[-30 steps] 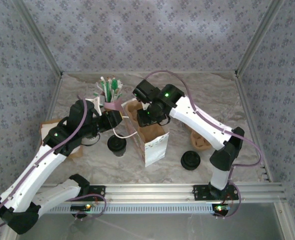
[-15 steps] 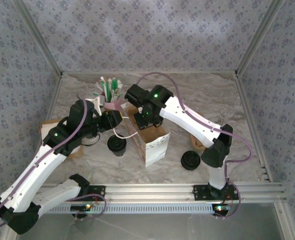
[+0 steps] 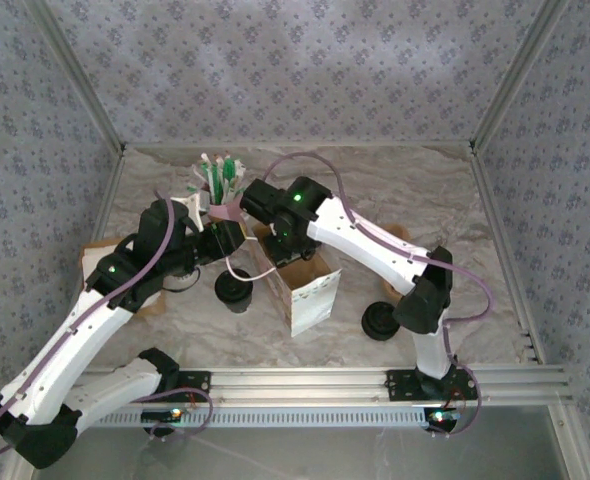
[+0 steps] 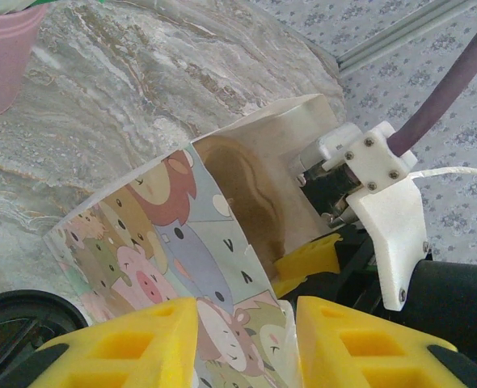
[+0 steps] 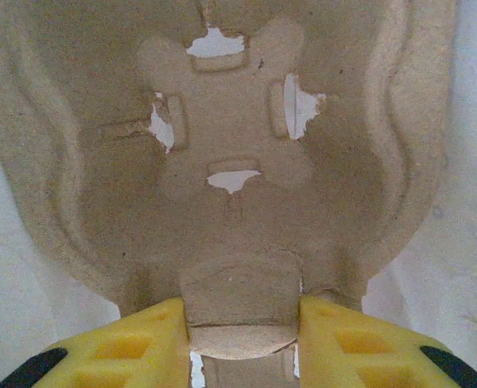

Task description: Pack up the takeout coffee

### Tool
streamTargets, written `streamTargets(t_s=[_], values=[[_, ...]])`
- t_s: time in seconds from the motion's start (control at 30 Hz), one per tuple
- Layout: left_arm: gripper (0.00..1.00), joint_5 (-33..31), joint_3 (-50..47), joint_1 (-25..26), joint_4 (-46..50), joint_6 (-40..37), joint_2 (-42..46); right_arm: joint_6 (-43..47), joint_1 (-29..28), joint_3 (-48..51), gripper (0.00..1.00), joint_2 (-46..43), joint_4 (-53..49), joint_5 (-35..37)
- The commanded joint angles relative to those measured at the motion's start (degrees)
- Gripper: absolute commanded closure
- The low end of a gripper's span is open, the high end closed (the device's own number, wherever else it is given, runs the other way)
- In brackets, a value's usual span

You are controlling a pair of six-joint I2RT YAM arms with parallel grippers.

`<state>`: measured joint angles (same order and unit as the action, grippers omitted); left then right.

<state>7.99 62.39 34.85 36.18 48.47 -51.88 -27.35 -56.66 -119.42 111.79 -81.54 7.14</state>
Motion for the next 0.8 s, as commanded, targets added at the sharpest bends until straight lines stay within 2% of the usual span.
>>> streamTargets(t_s=[0.0,0.77], values=[[0.63,0.56,-0.27,-0.34,-1.13,-0.33,0.64,0.16,-0.38,-0.25,0.62,0.98,-1.39,0.4],[0.63,0.47,0.18,-0.33,-1.01,-0.65,0.17,0.2,-0.2,8.06,0.63,0.63,3.78,-2.47]])
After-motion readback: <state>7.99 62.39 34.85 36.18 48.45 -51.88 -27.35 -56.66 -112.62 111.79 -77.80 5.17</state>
